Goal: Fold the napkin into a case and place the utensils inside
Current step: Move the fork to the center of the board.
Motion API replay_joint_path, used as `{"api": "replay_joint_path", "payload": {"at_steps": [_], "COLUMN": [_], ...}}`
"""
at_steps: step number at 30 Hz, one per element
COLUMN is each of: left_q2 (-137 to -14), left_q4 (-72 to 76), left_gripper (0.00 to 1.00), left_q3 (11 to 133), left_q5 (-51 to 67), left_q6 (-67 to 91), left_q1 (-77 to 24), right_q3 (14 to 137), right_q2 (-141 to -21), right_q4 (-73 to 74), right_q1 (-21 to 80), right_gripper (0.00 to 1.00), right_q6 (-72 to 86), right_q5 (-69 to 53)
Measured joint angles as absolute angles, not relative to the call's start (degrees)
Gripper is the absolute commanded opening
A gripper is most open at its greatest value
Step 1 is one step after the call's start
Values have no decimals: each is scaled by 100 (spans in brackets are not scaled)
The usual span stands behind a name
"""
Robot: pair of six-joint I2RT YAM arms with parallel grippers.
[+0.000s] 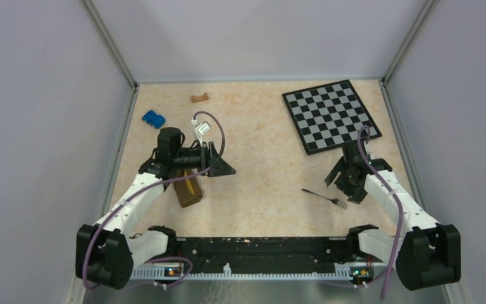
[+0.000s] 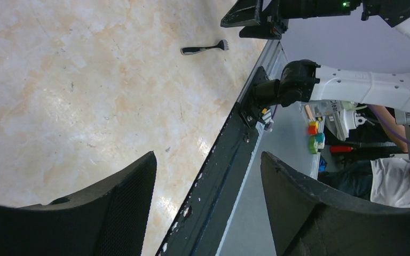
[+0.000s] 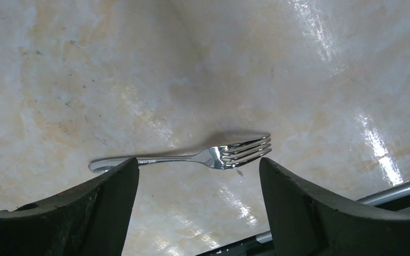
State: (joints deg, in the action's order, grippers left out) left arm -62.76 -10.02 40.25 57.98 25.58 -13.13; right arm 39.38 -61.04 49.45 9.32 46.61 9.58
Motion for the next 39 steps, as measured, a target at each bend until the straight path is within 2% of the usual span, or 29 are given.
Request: {"api": "replay_joint_path", "payload": {"at_steps": [7, 11, 15, 21, 29, 34, 39], "left_q2": [-6090, -6012, -6007, -6014, -6016, -5979, -5555], "left_q4": [-980, -978, -961, -869, -779, -930, -1201], "left_gripper": [76, 76, 76, 76, 77, 77, 77], "left_q3": [3909, 3844, 3817, 3791, 3706, 3680, 3577], "left_q5": [5780, 5778, 5760, 5758, 5636, 5332, 4825], "left_q6": [2606, 2657, 2711, 2805, 3050, 3218, 3435], "left_q1": [-1367, -1367, -1367, -1367, -1367, -1365, -1365], "right_q3": [3503, 3225, 3044, 3089, 4257, 5024, 5564], "right_q2": [-6202, -6213, -6193, -6425, -8152, -8438, -8617], "right_q4": [4593, 4368, 4237, 3695, 2569, 2383, 2762], "right_q1": [757, 720, 781, 2073, 4051, 4305, 4497], "right_gripper": [77, 69, 67, 64, 70, 71, 72], "right_q6": [4777, 4831, 4904, 5406, 5789, 4713, 3498], "right_q5": [954, 784, 607, 279, -401, -607, -62]}}
